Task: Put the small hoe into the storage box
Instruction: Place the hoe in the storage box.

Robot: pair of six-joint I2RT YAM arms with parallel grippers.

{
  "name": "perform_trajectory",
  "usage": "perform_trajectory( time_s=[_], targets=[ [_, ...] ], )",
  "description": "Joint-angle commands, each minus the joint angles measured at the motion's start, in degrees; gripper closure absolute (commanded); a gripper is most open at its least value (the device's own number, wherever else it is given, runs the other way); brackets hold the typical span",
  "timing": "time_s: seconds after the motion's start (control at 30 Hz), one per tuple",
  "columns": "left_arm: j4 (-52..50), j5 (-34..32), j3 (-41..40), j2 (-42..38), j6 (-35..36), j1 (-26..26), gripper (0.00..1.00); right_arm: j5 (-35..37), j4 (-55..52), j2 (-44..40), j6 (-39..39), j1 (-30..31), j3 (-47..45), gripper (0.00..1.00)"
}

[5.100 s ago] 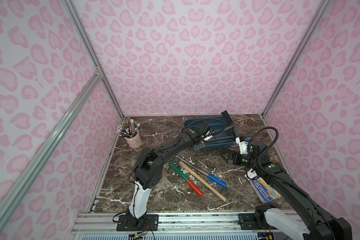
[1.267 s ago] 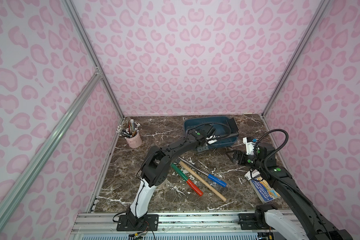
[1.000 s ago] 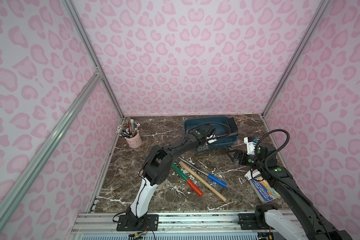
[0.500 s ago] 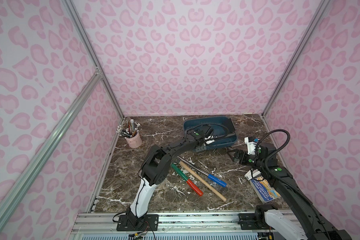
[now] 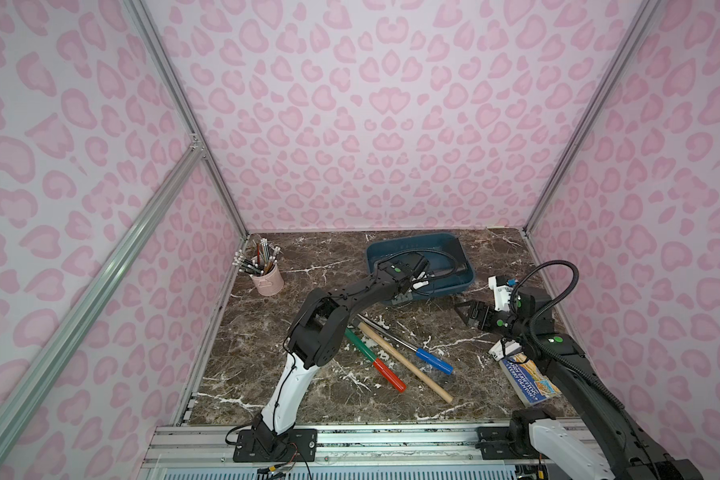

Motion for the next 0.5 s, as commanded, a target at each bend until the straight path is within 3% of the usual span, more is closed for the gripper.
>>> perform_trajectory(
  time_s=[0.0,0.47],
  targets=[
    [5.0,-0.8,1.0,0.0,-1.6,-0.1,0.95,-0.4,1.4,-0.1,-0.2,0.0,0.1,0.07],
    [5.5,-1.3,1.1,-0.4,-1.6,-0.4,0.77,-0.7,1.8,0.1,-0.2,0.0,-0.5,0.07]
  ],
)
